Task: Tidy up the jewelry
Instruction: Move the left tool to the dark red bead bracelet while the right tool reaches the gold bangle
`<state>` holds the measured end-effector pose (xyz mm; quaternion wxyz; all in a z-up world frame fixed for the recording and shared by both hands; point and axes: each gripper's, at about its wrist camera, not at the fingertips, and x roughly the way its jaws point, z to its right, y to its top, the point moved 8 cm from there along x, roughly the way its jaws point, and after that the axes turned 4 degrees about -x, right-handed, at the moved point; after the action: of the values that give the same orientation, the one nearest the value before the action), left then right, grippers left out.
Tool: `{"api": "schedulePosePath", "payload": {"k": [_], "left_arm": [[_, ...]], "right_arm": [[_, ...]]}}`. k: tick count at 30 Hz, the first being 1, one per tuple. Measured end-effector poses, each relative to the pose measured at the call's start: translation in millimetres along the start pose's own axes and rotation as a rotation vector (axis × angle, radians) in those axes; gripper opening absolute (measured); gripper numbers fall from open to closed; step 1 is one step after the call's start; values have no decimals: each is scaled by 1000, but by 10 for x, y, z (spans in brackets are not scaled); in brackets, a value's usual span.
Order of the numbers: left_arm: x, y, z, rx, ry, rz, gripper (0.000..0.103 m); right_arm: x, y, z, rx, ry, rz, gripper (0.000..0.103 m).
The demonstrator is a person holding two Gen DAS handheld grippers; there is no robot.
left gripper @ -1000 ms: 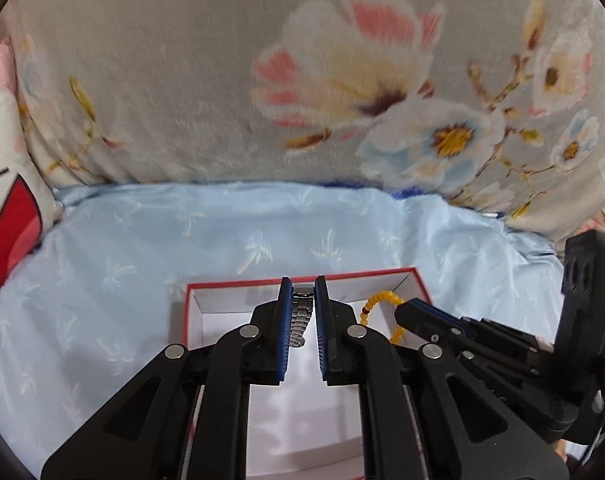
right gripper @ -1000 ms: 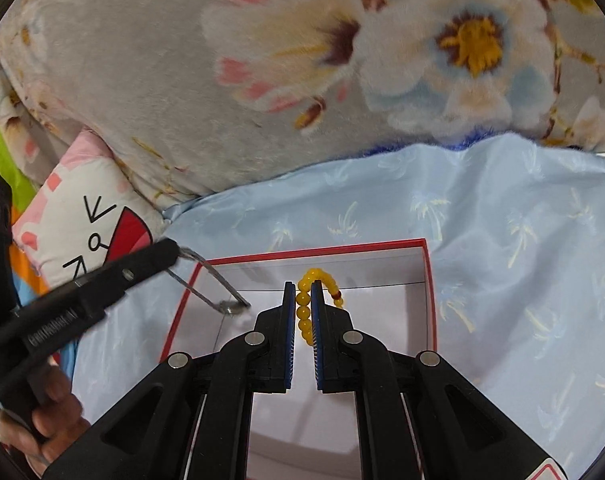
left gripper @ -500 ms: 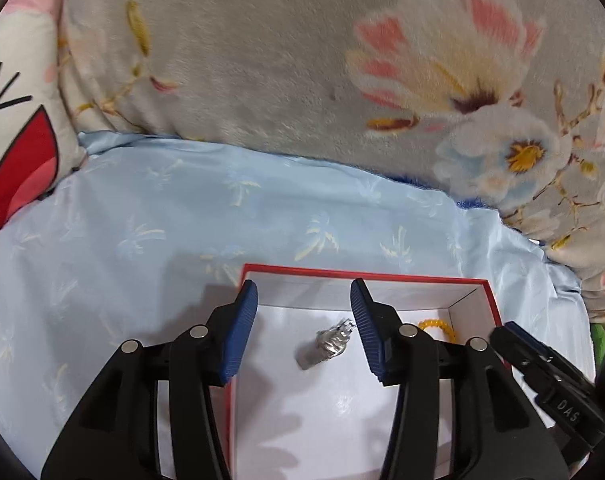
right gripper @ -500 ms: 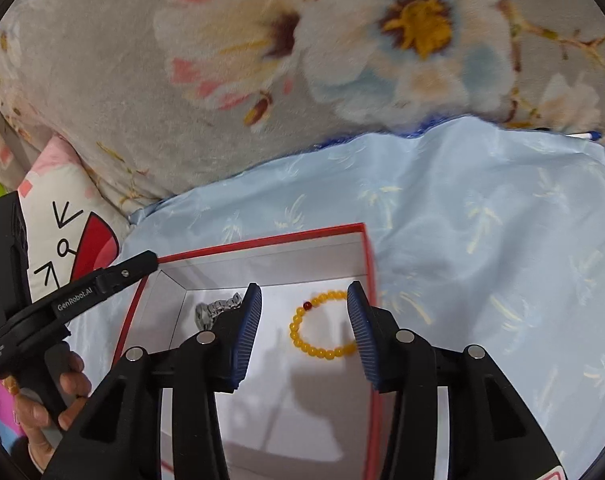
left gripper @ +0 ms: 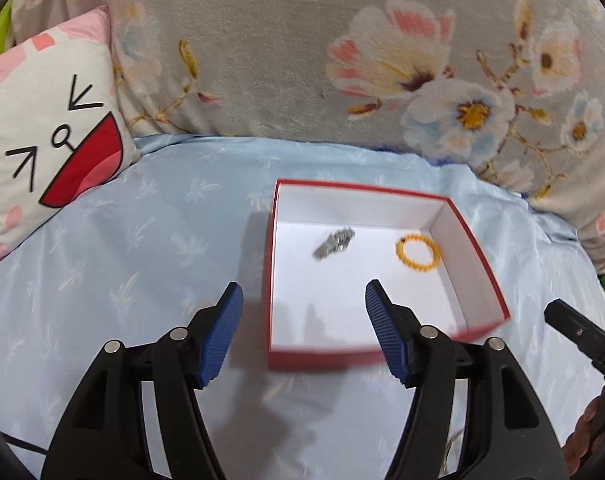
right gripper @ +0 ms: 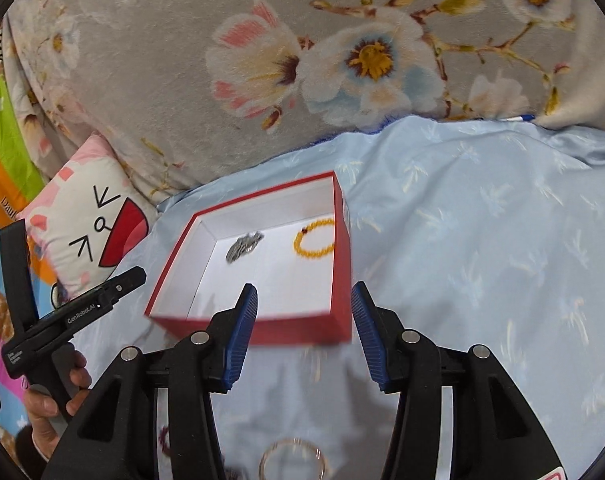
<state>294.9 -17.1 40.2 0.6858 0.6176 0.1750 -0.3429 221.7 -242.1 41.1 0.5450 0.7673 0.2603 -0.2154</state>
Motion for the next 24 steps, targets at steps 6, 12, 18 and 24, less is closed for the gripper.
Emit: {"api": "schedulePosePath", "payload": {"k": [6, 12, 18, 24], "left_arm": [[-240, -595, 39, 6, -10, -44, 62], [-321, -1110, 10, 2, -5, -86, 66], [-387, -1483, 75, -11, -61, -125, 66], [-545, -1676, 238, -3, -128, -115, 69]], "right_arm": [[-284, -511, -112, 11, 10, -31, 48], [-447, -970, -181, 3, -5, -52, 48], [-482, -1358, -221, -15, -20, -85, 48], [-476, -1539, -127, 4, -40, -92, 48]]}}
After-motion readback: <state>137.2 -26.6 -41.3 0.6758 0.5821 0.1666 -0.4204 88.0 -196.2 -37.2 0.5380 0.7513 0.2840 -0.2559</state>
